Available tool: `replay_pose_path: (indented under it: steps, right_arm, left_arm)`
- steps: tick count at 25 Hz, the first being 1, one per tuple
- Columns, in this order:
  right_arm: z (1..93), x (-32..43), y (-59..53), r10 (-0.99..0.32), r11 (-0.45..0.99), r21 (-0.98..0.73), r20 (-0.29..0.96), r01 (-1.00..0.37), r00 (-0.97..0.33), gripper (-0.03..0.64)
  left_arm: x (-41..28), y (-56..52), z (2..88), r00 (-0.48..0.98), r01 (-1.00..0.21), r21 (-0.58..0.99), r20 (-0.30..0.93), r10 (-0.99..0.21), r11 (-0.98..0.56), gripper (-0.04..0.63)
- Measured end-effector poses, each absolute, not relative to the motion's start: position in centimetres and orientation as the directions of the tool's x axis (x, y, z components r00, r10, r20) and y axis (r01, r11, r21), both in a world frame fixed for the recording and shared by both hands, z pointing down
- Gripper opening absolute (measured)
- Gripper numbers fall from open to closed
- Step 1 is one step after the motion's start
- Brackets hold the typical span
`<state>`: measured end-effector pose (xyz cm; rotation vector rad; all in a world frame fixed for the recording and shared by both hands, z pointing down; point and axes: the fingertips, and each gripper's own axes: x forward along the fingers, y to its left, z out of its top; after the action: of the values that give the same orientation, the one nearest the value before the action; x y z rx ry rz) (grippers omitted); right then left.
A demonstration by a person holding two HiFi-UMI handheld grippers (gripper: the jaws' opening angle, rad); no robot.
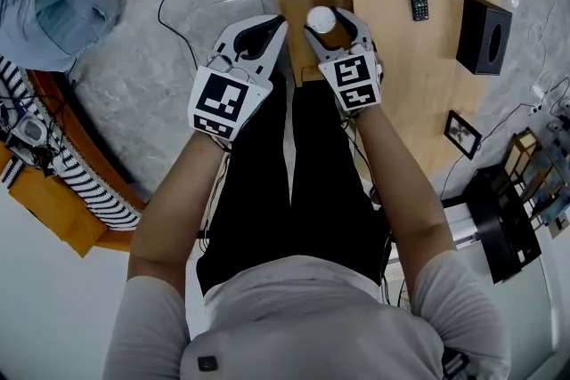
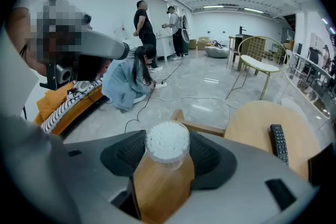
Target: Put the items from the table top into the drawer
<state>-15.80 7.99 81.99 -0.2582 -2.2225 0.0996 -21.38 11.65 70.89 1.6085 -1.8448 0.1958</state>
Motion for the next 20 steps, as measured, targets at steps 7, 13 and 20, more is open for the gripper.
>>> replay_pose_path:
  steps: [7, 13, 20]
  right_arm:
    - [85.7, -16.8, 8.0, 0.219, 0.975, -0.163, 0.792, 0.148, -0.570, 0.272]
    - [88.5, -17.4, 7.5, 0.192, 0.981, -0.143, 0.820, 0.131, -0.539, 0.272]
    - [90.4, -17.2, 7.8, 0.176, 0.983, -0.127, 0.844, 0.129, -0.507, 0.272]
  left_arm:
    - [-21.7, 12.4, 74.3, -0.026, -0.908, 0.326, 0.583, -0.812, 0.264, 0.009]
    - [-21.4, 13.4, 76.6, -0.020, -0.900, 0.339, 0.599, -0.801, 0.276, 0.009]
    - [-21.7, 14.1, 77.6, -0.030, -0.893, 0.343, 0.602, -0.798, 0.292, 0.009]
